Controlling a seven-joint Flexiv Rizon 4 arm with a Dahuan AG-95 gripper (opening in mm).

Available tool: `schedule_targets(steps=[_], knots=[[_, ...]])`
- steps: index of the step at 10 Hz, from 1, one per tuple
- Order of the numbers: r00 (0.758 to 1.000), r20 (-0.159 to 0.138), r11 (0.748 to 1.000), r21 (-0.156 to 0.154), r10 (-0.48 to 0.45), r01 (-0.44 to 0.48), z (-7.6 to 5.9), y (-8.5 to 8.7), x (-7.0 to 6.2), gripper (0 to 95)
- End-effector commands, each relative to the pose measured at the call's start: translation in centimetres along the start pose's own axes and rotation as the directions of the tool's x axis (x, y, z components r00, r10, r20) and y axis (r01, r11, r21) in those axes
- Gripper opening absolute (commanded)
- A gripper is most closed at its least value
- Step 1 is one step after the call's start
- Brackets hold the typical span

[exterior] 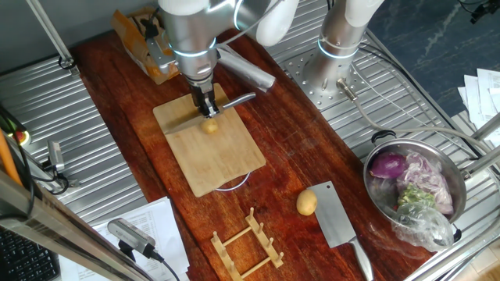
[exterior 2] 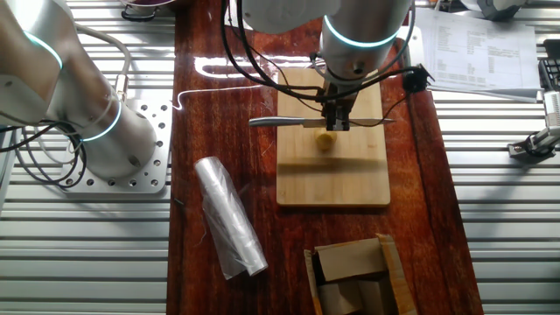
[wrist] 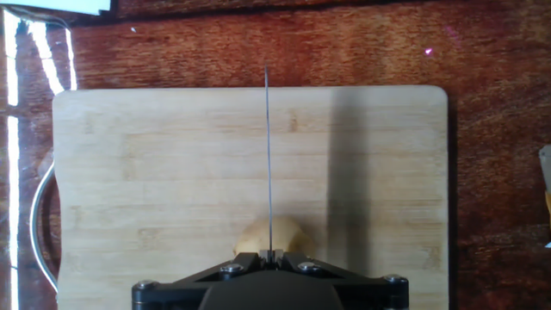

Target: Chop the potatoes

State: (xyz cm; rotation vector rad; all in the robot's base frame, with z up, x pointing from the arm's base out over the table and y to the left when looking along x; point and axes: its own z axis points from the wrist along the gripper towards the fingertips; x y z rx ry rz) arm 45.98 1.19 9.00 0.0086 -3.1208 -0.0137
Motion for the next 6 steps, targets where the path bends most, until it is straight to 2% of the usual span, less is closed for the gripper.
schedule_targets(steps=[1,6], knots=[[1.0,-0.003,1.0,0.008,-0.006,0.006,-0.12,-0.19,-0.19,0.0],[1.0,-0.007,1.0,0.008,-0.012,0.012,0.19,-0.33,-0.16,0.0]])
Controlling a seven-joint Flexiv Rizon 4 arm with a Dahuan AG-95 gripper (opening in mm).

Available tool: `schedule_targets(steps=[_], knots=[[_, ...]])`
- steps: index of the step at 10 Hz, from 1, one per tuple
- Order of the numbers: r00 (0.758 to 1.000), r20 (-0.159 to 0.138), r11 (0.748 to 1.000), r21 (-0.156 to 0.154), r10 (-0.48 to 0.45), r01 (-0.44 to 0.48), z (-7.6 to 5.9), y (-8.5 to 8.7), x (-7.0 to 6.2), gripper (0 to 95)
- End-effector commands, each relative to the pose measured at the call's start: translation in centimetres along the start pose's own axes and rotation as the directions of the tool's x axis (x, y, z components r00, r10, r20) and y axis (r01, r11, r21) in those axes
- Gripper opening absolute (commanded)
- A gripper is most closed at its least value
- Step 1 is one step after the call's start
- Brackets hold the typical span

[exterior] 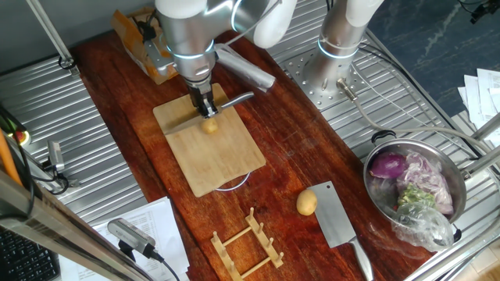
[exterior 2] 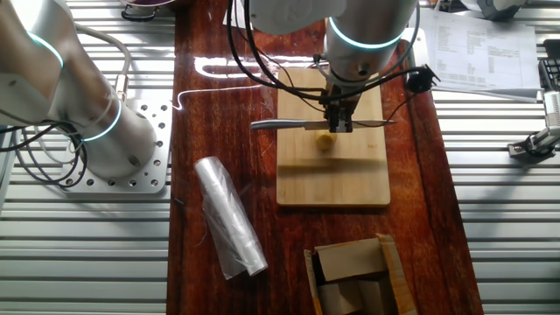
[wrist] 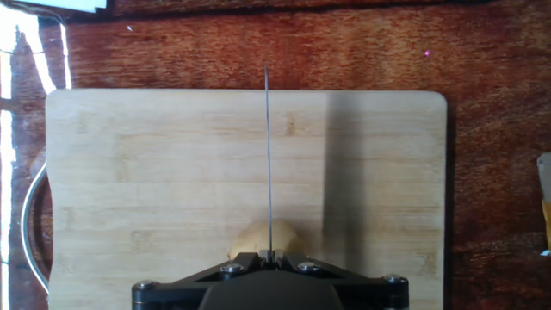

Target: Chop the potatoes

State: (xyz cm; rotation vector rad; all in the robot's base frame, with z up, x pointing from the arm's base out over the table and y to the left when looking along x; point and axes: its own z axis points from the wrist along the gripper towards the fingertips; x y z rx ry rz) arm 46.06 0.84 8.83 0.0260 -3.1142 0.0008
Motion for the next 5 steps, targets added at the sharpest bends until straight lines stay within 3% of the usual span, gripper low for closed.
schedule_targets(steps=[1,5], knots=[[1.0,-0.004,1.0,0.0,-0.002,0.002,0.16,0.0,0.03,0.0],[1.0,0.001,1.0,-0.001,-0.006,0.006,0.78,0.02,0.13,0.0]])
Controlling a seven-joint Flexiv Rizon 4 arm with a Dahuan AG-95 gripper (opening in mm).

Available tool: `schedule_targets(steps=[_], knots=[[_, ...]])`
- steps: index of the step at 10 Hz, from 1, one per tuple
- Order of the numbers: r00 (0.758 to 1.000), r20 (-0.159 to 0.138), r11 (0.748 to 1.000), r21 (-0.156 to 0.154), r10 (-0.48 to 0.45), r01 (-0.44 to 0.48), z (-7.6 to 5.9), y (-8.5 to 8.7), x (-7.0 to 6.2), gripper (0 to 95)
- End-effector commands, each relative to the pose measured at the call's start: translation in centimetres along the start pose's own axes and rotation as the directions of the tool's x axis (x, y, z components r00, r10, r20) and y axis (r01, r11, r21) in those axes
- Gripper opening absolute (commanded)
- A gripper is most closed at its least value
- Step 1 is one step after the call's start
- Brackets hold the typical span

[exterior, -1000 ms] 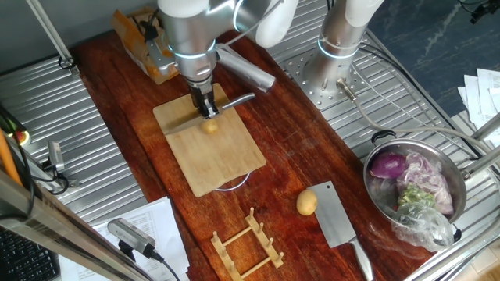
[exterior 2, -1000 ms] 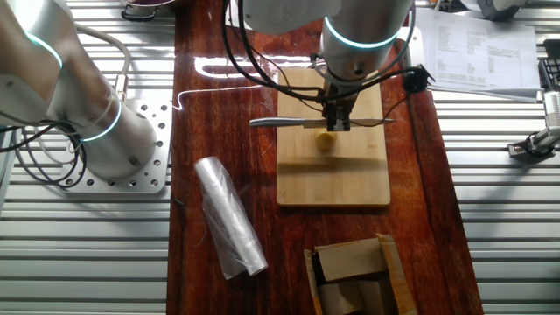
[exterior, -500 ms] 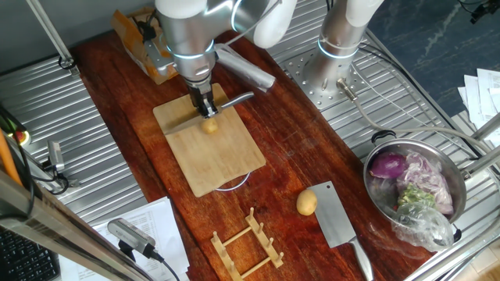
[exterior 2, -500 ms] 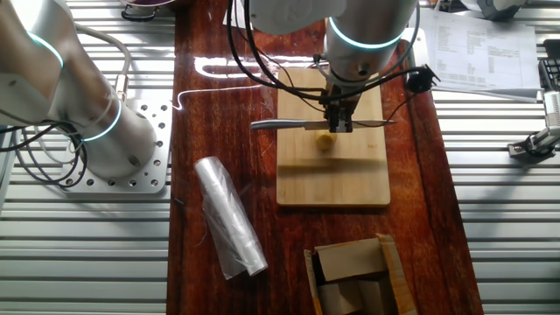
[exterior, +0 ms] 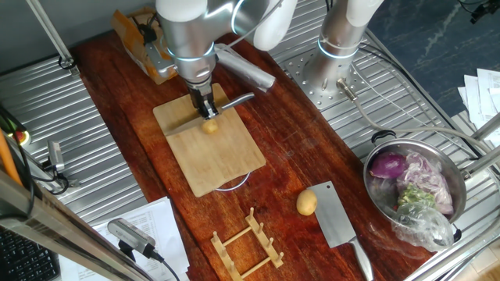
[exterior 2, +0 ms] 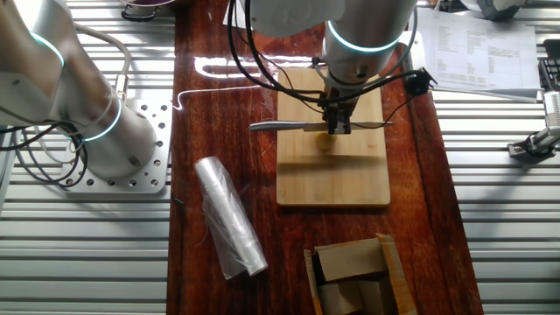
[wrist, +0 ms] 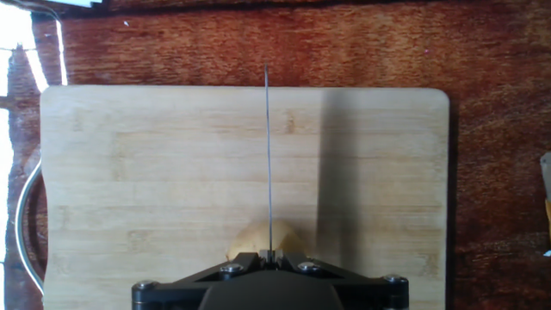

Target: Chop the potatoes

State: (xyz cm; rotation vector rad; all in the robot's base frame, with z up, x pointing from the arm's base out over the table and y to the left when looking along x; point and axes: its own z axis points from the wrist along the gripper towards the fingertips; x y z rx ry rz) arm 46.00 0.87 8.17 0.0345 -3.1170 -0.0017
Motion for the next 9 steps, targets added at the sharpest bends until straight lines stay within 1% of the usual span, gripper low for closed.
schedule_targets(steps=[1,6,9], knots=[[1.0,-0.003,1.0,0.001,-0.001,0.001,0.12,-0.01,0.08,0.0],[1.0,0.0,1.0,-0.001,-0.008,0.008,0.17,-0.01,0.08,0.0],[1.0,0.002,1.0,-0.001,-0.009,0.009,0.44,0.0,0.18,0.0]])
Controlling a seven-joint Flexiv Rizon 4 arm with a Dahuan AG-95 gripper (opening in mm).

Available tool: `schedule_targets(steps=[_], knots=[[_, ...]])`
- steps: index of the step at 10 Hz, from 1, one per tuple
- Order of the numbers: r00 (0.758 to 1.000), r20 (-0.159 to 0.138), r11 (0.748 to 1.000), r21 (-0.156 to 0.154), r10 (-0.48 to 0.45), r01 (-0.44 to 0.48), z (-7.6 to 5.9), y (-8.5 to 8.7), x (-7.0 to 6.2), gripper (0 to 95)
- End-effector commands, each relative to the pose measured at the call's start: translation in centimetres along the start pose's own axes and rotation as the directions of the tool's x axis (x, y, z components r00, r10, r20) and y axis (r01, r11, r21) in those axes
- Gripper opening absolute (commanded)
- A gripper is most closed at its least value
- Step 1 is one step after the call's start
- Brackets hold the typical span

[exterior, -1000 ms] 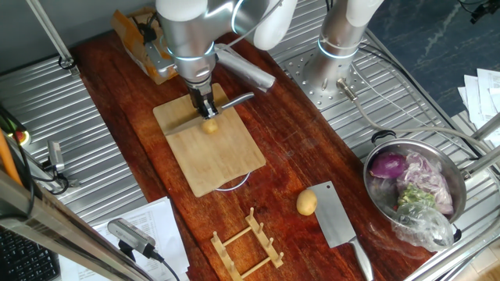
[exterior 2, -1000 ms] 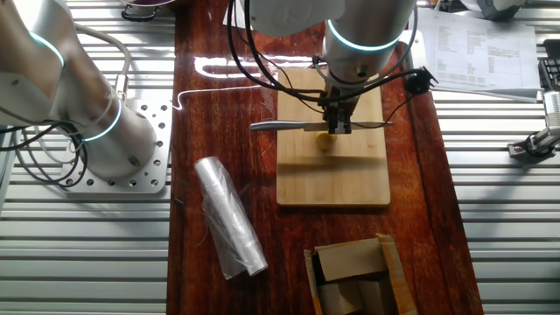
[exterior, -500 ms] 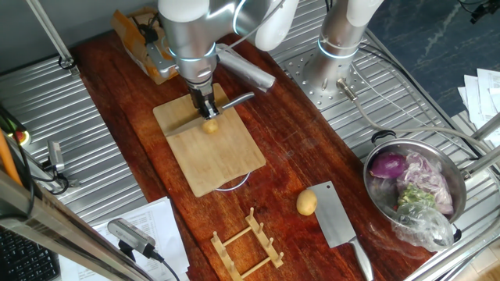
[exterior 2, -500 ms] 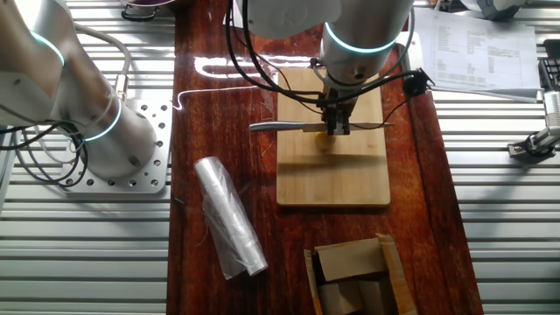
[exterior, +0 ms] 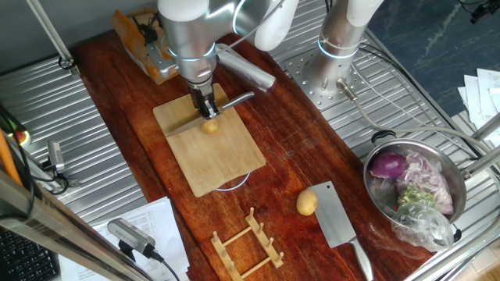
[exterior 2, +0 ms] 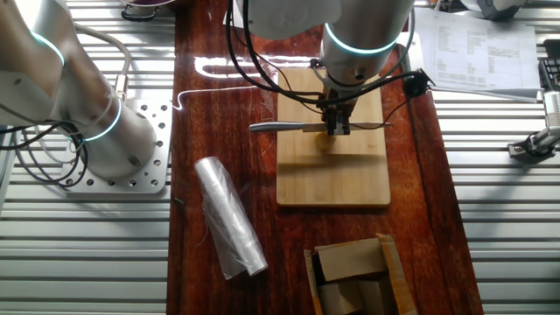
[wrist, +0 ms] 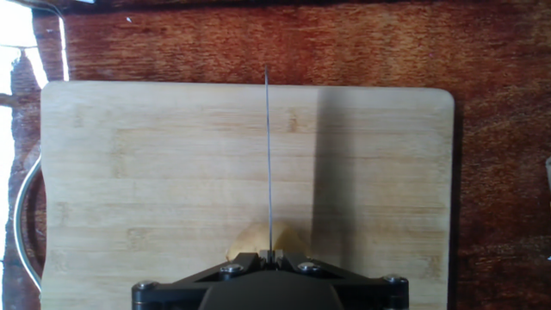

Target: Chop the potatoes

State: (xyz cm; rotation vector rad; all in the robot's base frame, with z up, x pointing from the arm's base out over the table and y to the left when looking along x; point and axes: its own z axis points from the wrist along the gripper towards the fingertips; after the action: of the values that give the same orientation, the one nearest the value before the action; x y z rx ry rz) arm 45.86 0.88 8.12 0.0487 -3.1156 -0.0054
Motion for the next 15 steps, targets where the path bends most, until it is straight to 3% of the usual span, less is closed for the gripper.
schedule_targets(steps=[1,9,15], knots=[[1.0,0.003,1.0,0.001,-0.001,0.001,0.4,0.0,0.0,0.0],[1.0,0.013,1.0,0.001,-0.003,0.003,1.0,0.0,0.3,0.0],[1.0,0.005,1.0,-0.005,-0.004,0.004,-0.2,0.0,0.2,0.0]])
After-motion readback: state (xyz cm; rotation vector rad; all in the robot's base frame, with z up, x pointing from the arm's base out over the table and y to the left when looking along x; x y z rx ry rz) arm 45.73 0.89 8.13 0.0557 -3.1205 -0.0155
